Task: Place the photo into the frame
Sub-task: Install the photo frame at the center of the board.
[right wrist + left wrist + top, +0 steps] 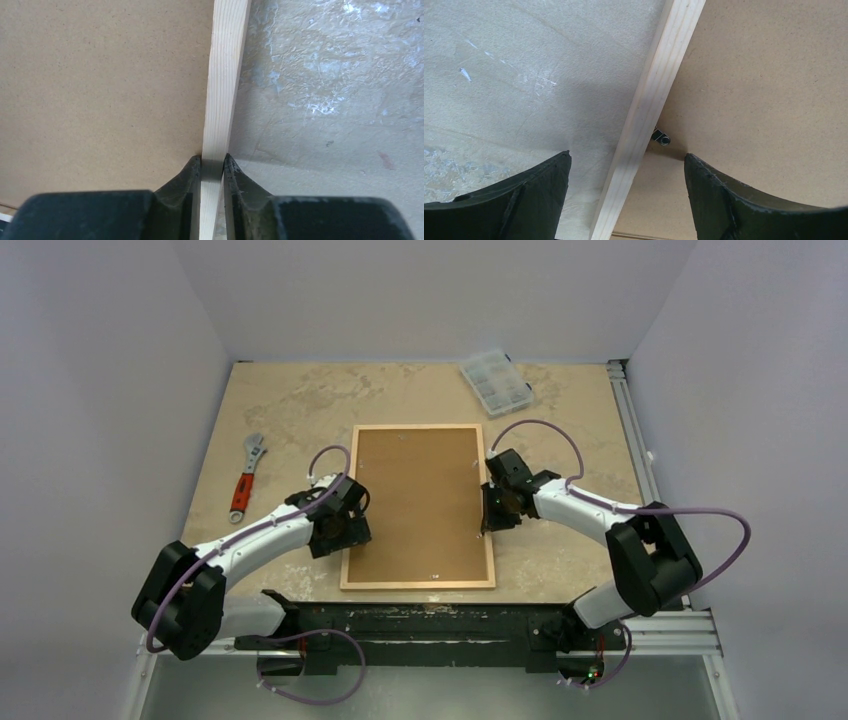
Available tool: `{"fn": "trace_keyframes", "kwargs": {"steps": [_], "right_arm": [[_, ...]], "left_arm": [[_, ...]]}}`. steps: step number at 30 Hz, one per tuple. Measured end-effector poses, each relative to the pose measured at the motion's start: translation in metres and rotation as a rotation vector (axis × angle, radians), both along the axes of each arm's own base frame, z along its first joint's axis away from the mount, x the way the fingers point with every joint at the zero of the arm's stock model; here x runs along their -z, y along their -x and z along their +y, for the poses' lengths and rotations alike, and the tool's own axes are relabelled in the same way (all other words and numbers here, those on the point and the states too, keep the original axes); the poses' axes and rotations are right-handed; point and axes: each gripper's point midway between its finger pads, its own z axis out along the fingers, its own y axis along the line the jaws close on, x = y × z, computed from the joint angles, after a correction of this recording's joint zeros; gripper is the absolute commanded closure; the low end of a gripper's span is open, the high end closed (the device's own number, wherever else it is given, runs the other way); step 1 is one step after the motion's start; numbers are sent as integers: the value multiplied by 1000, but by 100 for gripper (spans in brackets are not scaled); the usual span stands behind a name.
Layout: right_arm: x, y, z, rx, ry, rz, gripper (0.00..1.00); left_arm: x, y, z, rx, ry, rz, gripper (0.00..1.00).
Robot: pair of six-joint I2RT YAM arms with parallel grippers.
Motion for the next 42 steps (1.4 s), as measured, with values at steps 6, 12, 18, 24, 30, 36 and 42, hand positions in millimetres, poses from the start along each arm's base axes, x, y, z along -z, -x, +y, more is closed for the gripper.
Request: {"fn": "trace_keyframes", "kwargs": {"steps": [6,12,18,24,30,36,42], "right_arm": [[-1,0,-2,9,8,-4,100],[-2,0,-1,7,3,-6,75],[-2,6,7,-26,-35,19,38],[-7,6,21,-45,-107,32,13],[-9,-10,29,-39,-130,39,12],[-10,-18,29,-35,-126,37,12],[-9,-15,15,-18,-95,15,12]], "left_arm": [[-4,-3,3,-22,22,-18,19],[-7,-7,12,-65,85,-37,19],[-15,-19,15,-107,202,-71,18],[-8,-29,14,-120,279,-50,18],[-4,-48,-3,-72,353,-20,19],[-6,-61,-26,-11,401,-19,20],[-6,-55,-49,76,352,-59,20]]}}
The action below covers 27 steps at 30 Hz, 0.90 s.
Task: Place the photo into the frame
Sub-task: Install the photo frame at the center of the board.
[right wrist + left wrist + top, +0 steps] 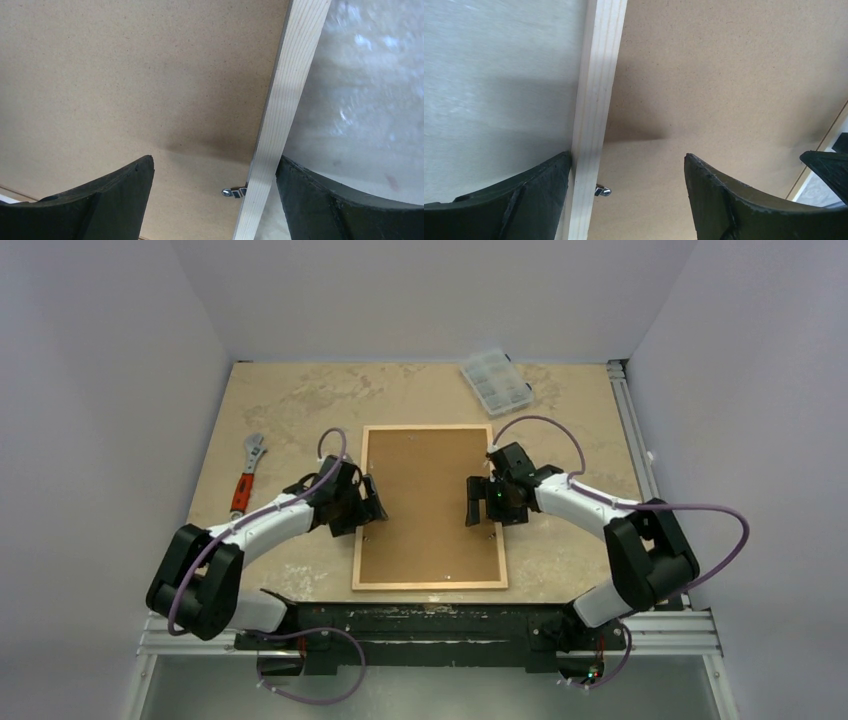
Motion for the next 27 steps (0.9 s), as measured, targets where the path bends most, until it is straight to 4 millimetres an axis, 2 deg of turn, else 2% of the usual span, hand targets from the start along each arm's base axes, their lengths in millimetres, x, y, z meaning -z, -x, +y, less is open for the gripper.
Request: {"fn": "trace_keyframes", "kwargs": {"steps": [4,7,12,15,20,23,25,27], "right_arm": [[0,22,-17,12,28,16,10],[-2,37,-25,22,37,29,5],[-13,32,-27,39,46,-14,3],[-14,17,-32,75,57,-22,4],[-11,-19,-54,169,70,-11,8],[-9,-39,-58,189,84,-10,12],[-5,-52,-54,182,91,-10,15],[-1,-65,-50,180,97,-15,18]], "left_arm": [[-1,14,-17,34,-5,-32,19],[-2,26,-21,33,14,-32,16],[-1,43,-11,12,-33,16,12],[-4,40,-3,0,-92,38,12],[-14,14,-4,-13,-111,28,13],[-6,8,-2,-18,-125,50,14],[4,10,-1,-14,-138,86,14],[5,9,-2,-9,-134,88,14]]}}
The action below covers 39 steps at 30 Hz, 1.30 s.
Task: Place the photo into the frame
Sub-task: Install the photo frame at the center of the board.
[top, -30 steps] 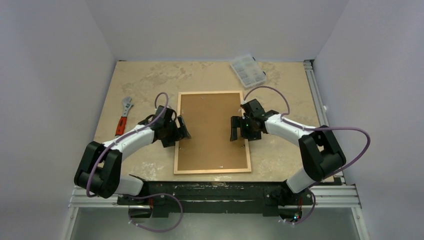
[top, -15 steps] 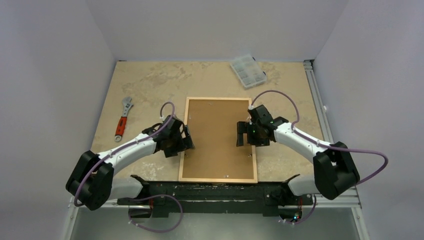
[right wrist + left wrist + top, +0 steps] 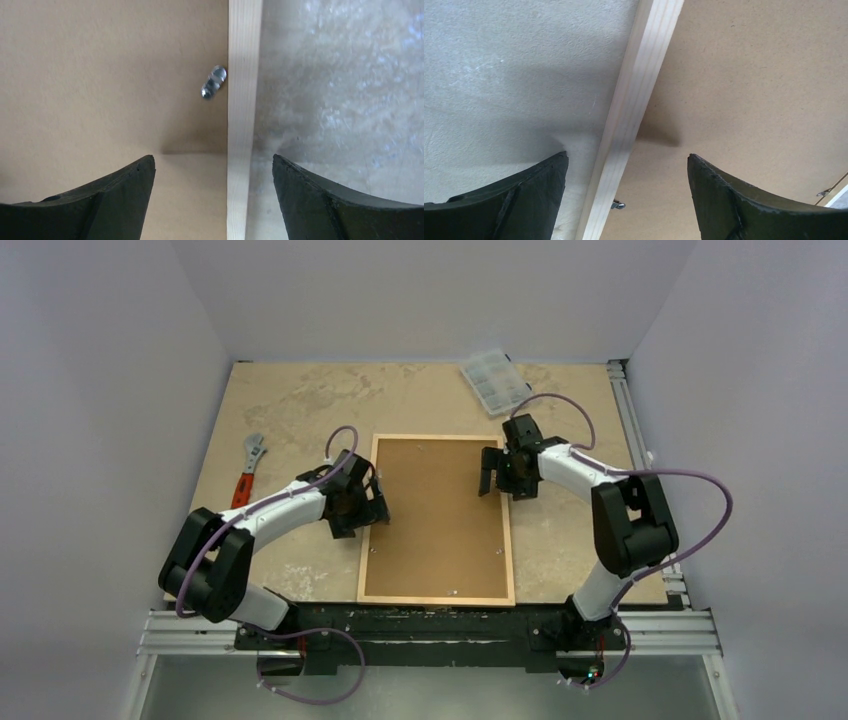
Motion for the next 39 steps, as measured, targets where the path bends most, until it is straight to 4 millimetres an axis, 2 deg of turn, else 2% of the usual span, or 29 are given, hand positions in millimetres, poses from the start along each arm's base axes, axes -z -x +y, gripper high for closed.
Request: {"fn": "trace_keyframes", "kwargs": {"steps": [5,9,12,16,21,23,25,30,37,38,39], "right_arm": [[5,-21,5,7,14,-8,22],[6,-45,-1,48,71,-43,25],[6,-55,-3,69,92,-55,29],[6,-68,-4,89,111,-75,42],[5,-72,-5,106,116,-86,70],[4,-71,-9,115,120,-88,75],[4,-70,-13,124,118,-90,86],[3,-68,-15,115,128,-103,100],[2,-65,-15,101,123,-114,100],[2,-63,-15,97,120,-111,96],[2,-62,-14,94,116,-108,82]], "left_arm": [[-1,-1,-2,14,9,-5,15],[-1,-2,-4,23,21,-16,15],[-2,-2,-5,24,23,-18,15],[-2,-2,-5,24,25,-22,16],[-2,-3,-5,24,27,-24,16],[-2,-3,-5,25,29,-25,16],[-2,-3,-5,25,30,-25,16],[-2,-4,-6,24,33,-27,16],[-3,-5,-5,12,64,-30,15],[-3,-6,-4,9,70,-28,15],[-4,-7,-4,6,79,-29,14]]}}
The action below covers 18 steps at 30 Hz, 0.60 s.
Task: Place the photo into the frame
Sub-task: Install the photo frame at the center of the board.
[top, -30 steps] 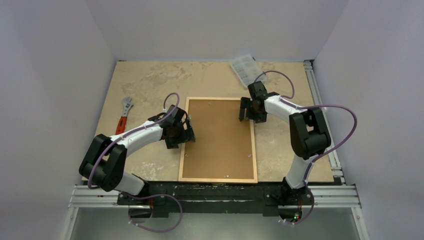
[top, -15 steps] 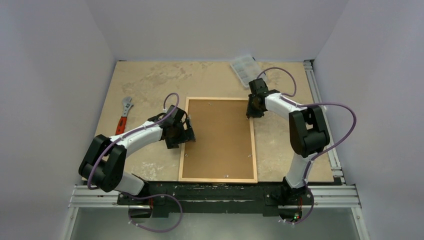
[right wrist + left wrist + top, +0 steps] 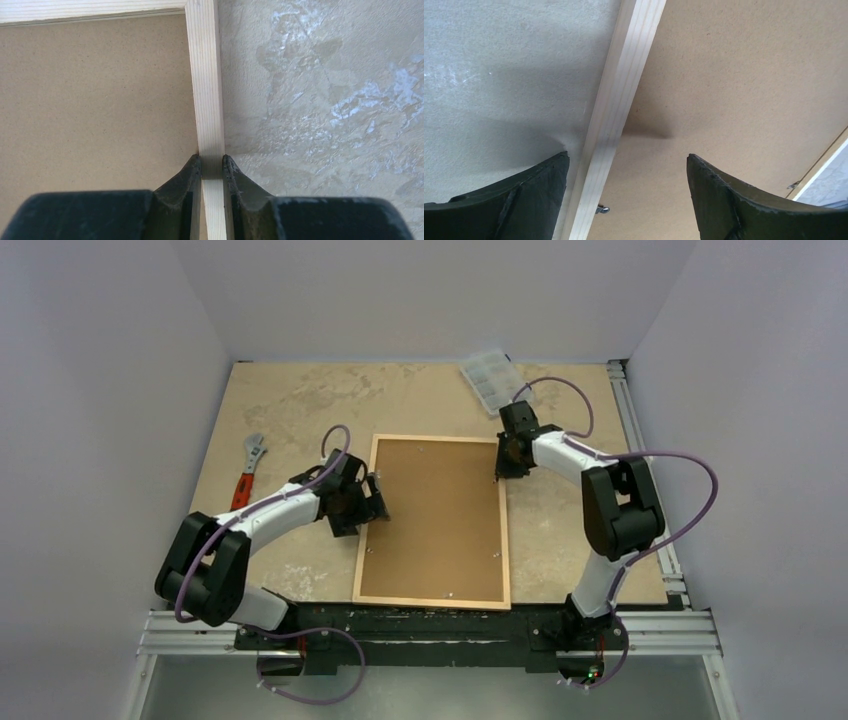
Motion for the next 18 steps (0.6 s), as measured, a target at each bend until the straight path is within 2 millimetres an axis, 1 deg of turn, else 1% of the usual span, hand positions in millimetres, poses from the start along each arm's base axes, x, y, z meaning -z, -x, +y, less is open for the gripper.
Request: {"fn": "trace_keyframes", "kwargs": {"steps": [1,2,3,4,5,7,10,11,13,15,18], "right_arm": [[-1,1,0,-3,-3,1,64],[-1,2,1,-5,-7,4,42],[-1,5,2,-13,-16,12,28],[-2,8,4,-14,-30,19,19],[-4,11,7,-22,-46,22,13],[-10,16,10,-35,-73,17,10],[-28,22,17,-53,-120,-11,10],[-35,22,19,-59,-136,-26,10],[-42,22,21,-66,-153,-46,10],[-41,28,23,-73,-167,-42,10],[-27,41,21,-74,-168,2,10]], "left_arm": [[0,-1,1,-4,7,1,14],[-1,-2,1,-10,19,0,14],[-1,-3,3,-17,31,0,14],[-2,-5,4,-28,48,1,14],[-2,-8,6,-38,58,-1,14],[-3,-13,11,-61,78,-4,14],[-4,-20,19,-89,82,-9,14],[-3,-21,21,-89,78,-8,15],[-3,-26,21,-81,68,-3,17],[-4,-36,18,-70,57,-1,18],[-4,-54,17,-66,30,-9,19]]}}
